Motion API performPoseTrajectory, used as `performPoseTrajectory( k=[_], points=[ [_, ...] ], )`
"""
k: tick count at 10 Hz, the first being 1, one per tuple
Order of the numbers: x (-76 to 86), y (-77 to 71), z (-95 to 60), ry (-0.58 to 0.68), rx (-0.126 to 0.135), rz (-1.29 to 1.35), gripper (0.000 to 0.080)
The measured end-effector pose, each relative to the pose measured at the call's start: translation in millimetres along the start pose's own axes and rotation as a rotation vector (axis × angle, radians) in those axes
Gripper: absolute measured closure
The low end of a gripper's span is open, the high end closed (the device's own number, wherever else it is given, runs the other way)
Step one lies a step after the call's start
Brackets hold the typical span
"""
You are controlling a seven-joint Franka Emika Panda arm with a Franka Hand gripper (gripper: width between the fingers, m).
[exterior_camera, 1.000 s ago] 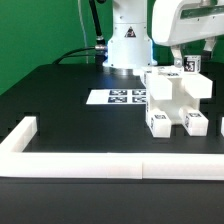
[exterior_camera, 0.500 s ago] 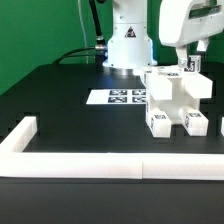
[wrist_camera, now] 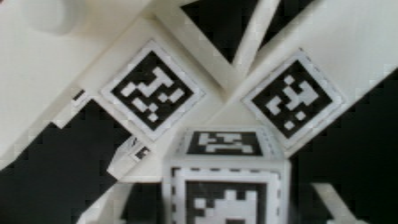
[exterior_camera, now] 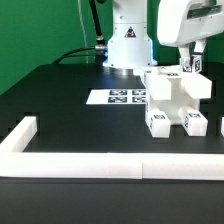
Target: Assemble chair
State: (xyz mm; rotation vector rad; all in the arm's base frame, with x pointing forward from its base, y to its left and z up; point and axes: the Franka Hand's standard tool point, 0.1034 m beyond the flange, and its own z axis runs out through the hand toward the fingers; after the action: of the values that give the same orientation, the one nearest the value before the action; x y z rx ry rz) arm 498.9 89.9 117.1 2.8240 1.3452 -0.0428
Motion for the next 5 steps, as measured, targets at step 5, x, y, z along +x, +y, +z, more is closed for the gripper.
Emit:
performPoseTrajectory(
  k=[5],
  points=[
    [0.0,-0.1,0.1,0.000,0.001,0.309,0.0514]
  ],
)
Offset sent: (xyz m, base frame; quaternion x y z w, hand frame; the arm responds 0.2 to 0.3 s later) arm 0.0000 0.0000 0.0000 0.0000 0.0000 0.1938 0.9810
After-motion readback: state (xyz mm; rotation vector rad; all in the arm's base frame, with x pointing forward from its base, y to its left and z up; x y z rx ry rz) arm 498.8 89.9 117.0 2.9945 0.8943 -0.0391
